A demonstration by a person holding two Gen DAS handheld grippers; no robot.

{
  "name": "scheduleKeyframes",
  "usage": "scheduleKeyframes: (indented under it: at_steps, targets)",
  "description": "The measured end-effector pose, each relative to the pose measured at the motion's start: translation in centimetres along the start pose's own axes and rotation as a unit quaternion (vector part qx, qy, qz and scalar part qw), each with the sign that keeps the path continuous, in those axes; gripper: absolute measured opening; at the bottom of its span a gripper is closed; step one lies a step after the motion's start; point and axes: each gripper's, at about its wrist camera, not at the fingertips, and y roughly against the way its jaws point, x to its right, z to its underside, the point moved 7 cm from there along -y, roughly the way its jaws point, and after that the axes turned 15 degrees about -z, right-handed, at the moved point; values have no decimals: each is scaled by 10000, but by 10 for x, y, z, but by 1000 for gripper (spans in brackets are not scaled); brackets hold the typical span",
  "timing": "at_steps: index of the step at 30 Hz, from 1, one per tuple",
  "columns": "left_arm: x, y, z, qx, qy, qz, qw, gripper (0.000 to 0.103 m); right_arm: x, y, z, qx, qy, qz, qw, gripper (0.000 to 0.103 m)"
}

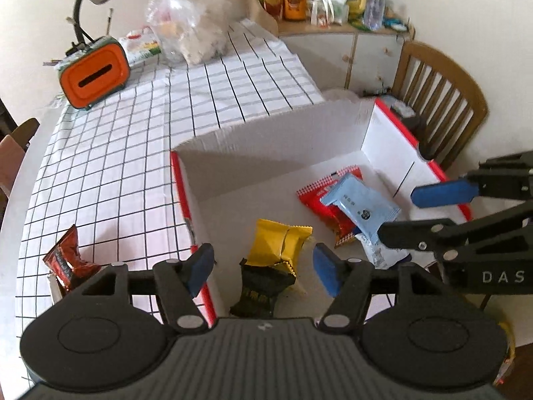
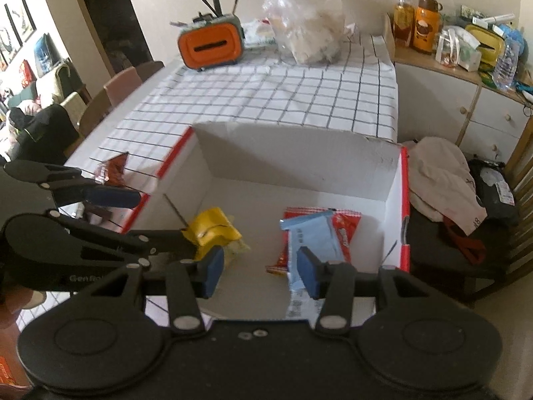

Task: Organize snacks
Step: 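Open both tools to drop the yellow snack and blue packet into the box, then move both tools back from the box to the snack pile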

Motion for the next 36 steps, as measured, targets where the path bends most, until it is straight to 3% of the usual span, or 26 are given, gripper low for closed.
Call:
scheduleKeyframes:
  at_steps: [7, 13, 15, 17, 24, 36]
  targets:
    - [-31, 21, 10, 308, 289, -3, 9991, 79, -28, 7, -2, 230, -13, -185, 9996, 59]
    - [-63, 32, 23, 542, 497, -106, 9972, 82, -56, -1, -3, 281, 80, -225, 9993, 64]
    - [-76, 33, 29, 588, 576, -104, 9966, 82, -66, -4, -4, 311, 76, -256, 9992, 75]
    - [-91, 35, 36, 626, 649, -105, 9959, 83, -76, -7, -5, 358, 107, -279, 9989, 79]
    - [-154, 43, 68, 945, 837, -274, 9916, 84, -109, -27, -7, 389, 120, -335, 9986, 86]
    - [-263, 18, 135, 738, 1065, -620, 9896, 87, -175, -90, -6, 334, 182, -497, 9980, 99]
